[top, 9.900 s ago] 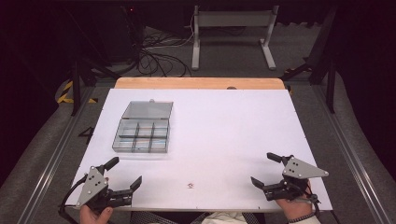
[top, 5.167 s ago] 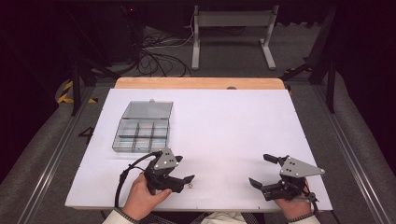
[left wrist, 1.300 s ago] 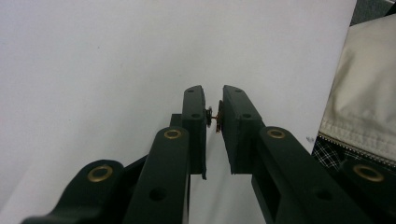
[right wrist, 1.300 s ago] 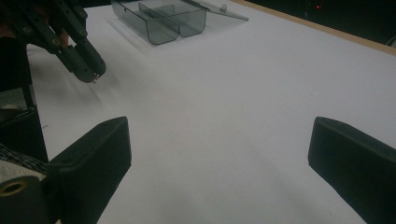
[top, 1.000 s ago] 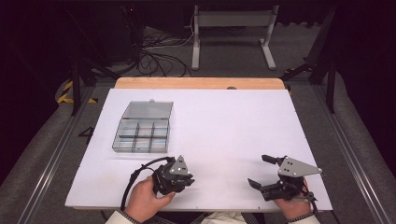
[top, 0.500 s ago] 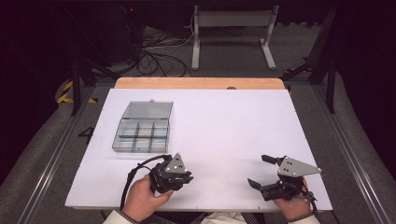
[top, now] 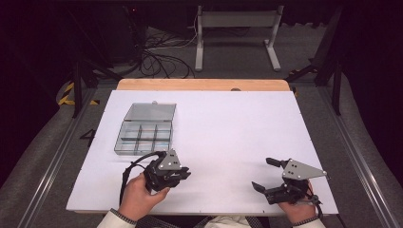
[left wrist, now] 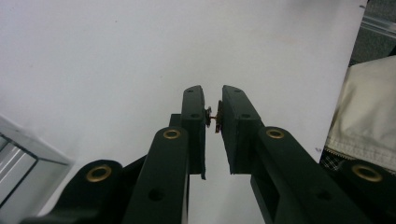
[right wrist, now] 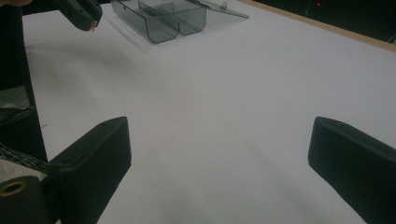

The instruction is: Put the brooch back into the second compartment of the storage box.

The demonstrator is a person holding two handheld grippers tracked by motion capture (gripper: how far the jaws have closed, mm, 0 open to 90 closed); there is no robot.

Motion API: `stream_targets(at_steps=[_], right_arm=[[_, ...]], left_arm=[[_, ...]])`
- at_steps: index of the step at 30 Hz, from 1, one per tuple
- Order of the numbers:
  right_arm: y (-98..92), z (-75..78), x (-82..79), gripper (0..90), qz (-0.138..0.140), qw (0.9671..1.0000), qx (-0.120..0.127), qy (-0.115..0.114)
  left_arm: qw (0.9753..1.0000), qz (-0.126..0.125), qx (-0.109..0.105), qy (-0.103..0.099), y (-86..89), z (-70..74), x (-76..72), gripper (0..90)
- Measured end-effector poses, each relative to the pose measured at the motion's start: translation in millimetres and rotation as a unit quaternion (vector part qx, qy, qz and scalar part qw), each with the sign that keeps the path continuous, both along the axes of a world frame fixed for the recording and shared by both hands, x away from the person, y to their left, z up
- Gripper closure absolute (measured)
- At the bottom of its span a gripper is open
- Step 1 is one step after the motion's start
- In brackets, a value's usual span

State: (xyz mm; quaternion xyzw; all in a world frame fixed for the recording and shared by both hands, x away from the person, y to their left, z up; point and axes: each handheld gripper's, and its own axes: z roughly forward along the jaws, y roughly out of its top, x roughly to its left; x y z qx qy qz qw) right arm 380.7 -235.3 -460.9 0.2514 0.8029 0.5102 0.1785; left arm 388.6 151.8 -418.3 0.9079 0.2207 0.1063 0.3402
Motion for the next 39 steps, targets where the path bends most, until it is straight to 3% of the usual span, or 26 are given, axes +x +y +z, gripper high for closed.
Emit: stream_targets(at_steps=[12,30,39], right_arm=[[0.0,-0.1,0.1,6.6,0.001,1.0,0.0,0.0],[0.0,-0.3,0.2,6.6,0.002,1.0,0.001,0.001],[0.4,-0.2,0.0,6.6,0.002,1.0,0.0,0.002]], left_arm=[[0.9998,0.016,-0.013,-0.008,13.3,13.3,8.1,79.7],[0.9988,0.038,-0.031,-0.002,30.1,21.1,19.3,79.7],[0.9982,0.054,-0.015,-0.021,37.4,28.8,22.3,79.7]])
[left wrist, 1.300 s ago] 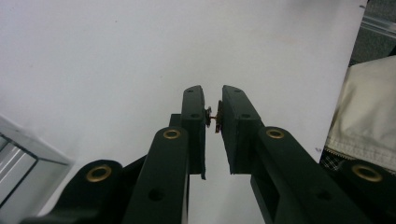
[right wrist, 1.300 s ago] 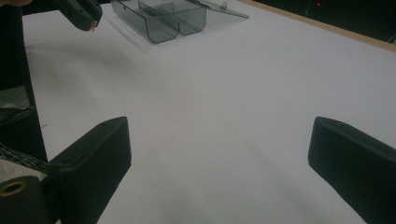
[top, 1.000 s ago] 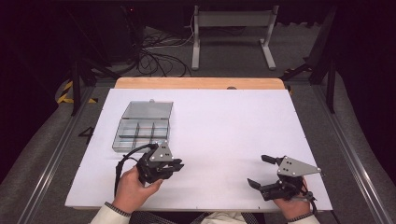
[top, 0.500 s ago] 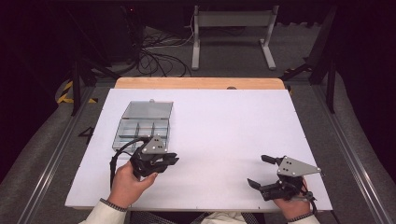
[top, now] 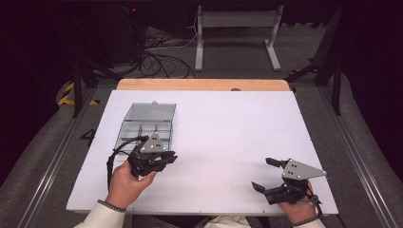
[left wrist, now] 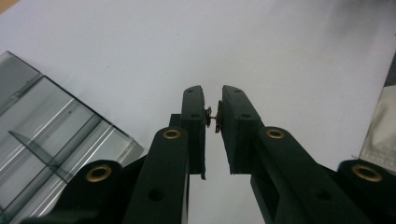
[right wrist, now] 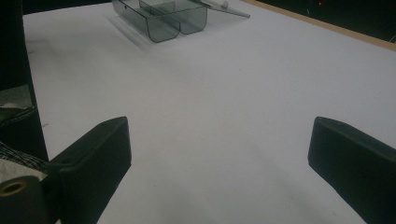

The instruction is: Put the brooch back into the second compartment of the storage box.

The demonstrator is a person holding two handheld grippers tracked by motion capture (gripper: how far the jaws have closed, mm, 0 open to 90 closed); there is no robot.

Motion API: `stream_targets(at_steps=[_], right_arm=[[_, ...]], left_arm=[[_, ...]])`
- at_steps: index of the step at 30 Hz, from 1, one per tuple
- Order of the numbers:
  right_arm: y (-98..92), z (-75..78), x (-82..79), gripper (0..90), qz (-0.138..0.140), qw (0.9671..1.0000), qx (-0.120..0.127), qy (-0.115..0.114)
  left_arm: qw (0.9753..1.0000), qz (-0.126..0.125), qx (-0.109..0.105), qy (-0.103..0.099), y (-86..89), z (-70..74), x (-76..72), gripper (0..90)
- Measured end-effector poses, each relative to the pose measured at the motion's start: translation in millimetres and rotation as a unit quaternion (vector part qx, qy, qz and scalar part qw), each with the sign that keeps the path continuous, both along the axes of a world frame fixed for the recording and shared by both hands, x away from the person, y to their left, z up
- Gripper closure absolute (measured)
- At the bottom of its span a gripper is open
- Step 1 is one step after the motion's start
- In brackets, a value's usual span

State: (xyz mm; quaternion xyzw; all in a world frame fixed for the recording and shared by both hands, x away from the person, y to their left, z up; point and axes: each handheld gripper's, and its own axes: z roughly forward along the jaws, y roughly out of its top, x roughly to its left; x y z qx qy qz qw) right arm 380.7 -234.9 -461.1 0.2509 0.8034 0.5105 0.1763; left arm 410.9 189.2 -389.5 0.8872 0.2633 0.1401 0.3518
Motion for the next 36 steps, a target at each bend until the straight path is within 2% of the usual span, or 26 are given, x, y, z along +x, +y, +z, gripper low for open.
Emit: stream_targets(at_steps=[4,20,26,36], right_arm=[[0.6,0.0,0.7,6.6,0.001,1.0,-0.001,-0.001],[0.8,-0.5,1.2,6.6,0.002,1.0,-0.001,0.0],[0.7,-0.5,1.4,6.6,0.002,1.0,-0.001,0.001],[0.6,-0.5,1.5,6.6,0.002,1.0,0.0,0.002]], left_arm=[[0.9999,0.013,-0.006,0.003,8.3,0.9,7.0,79.7],[0.9989,0.046,0.0,0.002,26.3,2.9,28.8,79.7],[0.9984,0.057,0.001,0.007,29.6,2.3,36.4,79.7],[0.9968,0.076,-0.01,0.019,38.1,-1.1,52.1,79.7]])
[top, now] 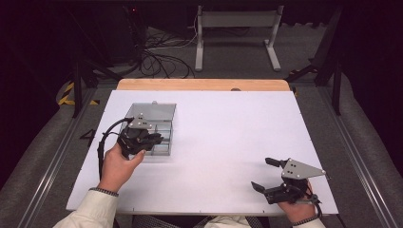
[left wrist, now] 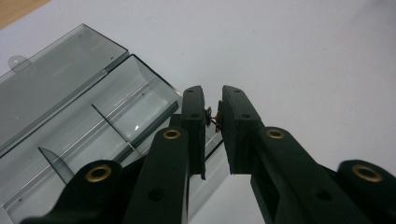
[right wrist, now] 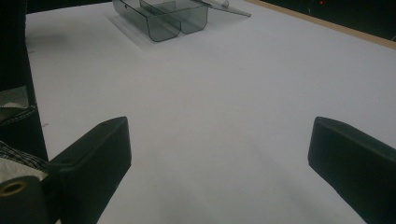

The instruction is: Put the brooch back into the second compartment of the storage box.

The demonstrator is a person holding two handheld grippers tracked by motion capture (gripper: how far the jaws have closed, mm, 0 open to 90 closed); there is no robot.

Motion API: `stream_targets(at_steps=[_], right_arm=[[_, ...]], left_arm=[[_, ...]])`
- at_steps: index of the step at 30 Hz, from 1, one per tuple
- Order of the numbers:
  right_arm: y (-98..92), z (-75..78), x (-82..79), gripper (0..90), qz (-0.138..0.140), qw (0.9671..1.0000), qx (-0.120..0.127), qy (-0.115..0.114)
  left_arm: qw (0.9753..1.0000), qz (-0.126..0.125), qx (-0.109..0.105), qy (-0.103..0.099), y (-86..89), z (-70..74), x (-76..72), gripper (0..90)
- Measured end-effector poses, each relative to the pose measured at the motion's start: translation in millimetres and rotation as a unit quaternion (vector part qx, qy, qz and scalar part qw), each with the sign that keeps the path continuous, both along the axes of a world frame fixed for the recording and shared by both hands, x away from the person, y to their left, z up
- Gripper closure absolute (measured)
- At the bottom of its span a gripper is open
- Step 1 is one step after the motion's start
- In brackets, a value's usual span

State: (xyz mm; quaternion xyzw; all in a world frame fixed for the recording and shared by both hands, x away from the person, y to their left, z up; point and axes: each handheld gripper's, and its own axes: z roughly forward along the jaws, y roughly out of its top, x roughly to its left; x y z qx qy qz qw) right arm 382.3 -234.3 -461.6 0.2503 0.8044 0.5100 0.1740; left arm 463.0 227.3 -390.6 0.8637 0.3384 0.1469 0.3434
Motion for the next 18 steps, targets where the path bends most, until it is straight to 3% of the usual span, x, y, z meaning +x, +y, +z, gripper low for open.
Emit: stream_targets(at_steps=[18], right_arm=[[-0.4,-0.1,0.1,6.7,0.001,1.0,-0.001,0.0]], left_arm=[[0.9984,0.054,0.007,0.011,13.8,-12.0,25.2,79.6]])
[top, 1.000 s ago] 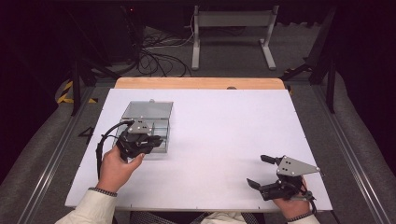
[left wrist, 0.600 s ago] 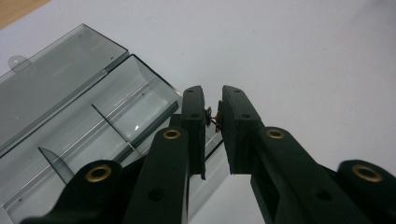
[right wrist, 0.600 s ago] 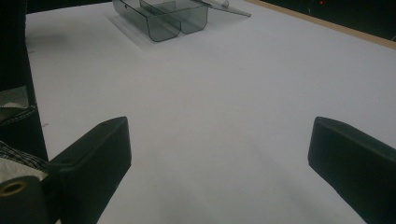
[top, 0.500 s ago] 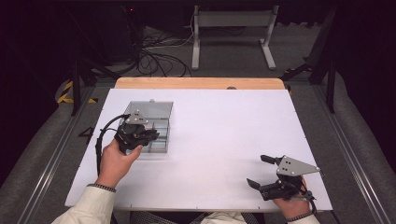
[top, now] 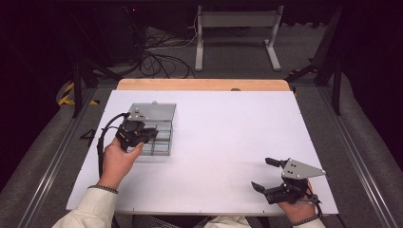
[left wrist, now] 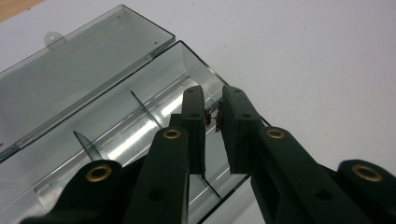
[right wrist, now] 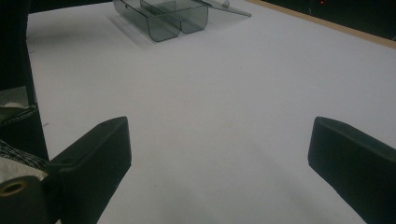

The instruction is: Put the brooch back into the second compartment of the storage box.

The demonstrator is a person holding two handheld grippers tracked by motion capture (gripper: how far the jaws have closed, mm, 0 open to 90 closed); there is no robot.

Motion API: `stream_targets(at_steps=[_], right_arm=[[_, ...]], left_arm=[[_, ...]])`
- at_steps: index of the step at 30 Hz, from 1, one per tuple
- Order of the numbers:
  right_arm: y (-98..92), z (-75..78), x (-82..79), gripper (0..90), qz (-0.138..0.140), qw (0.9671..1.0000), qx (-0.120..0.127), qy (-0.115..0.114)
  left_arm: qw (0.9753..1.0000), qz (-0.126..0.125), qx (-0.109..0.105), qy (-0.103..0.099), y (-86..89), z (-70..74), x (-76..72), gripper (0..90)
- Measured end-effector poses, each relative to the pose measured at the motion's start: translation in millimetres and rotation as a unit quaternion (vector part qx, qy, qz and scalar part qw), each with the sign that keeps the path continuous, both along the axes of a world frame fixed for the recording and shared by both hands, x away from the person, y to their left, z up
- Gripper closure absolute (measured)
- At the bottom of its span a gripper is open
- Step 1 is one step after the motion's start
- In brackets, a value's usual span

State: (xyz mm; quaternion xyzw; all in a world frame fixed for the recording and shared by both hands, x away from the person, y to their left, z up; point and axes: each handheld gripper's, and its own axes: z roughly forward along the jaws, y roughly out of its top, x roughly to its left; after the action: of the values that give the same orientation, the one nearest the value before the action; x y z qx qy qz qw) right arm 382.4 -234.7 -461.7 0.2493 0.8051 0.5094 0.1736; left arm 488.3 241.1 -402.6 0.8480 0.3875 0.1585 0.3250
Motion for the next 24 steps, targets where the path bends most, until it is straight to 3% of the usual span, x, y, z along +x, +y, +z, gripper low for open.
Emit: stream_targets(at_steps=[24], right_arm=[[0.0,-0.3,0.2,6.7,0.002,1.0,-0.001,0.001]], left_arm=[[0.9977,0.062,0.011,0.025,17.9,-16.6,23.9,79.6]])
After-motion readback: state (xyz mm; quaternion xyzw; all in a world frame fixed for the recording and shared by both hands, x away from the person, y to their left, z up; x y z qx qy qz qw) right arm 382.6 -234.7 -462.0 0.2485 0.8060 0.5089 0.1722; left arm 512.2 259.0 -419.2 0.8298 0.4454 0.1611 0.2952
